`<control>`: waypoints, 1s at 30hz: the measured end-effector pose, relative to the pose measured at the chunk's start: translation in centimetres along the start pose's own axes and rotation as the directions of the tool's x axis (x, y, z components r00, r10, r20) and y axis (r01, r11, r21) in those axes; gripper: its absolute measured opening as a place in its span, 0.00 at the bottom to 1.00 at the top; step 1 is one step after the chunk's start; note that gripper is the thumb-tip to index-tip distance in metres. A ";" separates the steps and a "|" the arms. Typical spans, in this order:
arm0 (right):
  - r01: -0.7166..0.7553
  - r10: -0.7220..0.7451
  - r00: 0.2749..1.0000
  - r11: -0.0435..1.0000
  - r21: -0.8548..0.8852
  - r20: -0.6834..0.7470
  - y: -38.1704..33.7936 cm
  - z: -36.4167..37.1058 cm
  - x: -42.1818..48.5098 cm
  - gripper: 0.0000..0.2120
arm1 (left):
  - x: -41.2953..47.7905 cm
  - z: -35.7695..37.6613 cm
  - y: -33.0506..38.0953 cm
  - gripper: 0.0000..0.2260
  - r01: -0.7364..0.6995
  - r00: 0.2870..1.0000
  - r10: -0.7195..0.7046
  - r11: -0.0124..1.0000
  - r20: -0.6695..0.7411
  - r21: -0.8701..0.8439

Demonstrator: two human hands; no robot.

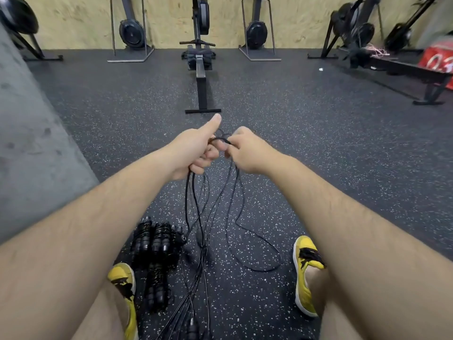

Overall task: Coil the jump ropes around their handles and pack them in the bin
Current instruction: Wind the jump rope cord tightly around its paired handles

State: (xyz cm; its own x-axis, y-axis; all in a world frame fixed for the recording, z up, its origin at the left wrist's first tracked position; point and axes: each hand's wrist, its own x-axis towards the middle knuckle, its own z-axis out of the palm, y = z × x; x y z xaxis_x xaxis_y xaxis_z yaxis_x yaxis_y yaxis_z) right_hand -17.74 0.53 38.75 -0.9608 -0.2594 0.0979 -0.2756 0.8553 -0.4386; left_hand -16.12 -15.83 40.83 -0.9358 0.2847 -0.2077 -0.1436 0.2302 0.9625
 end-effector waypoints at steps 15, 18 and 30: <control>0.129 -0.125 0.991 0.985 0.117 -0.043 -1.0 -0.3 -1.2 0.08 | -0.5 -1.0 0.0 0.17 -0.009 0.999 0.020 0.974 -0.046 0.226; 0.132 -0.120 0.989 0.981 0.144 -0.086 -0.9 -0.6 -1.1 0.08 | -0.6 -0.3 0.3 0.15 -0.061 0.985 0.105 0.953 -0.136 0.296; -0.203 0.219 0.968 0.971 0.130 -0.125 1.6 -1.3 0.0 0.12 | -0.1 -1.2 0.3 0.16 -0.059 0.972 0.027 0.990 -0.234 -0.130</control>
State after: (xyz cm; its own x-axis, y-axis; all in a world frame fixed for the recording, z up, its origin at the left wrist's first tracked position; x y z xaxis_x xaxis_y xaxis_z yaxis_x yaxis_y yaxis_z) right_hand -18.19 2.46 39.20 -0.9939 -0.0082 0.1101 -0.0690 0.8245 -0.5616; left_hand -16.41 -16.89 41.31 -0.9887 0.0649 -0.1352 -0.1291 0.0900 0.9875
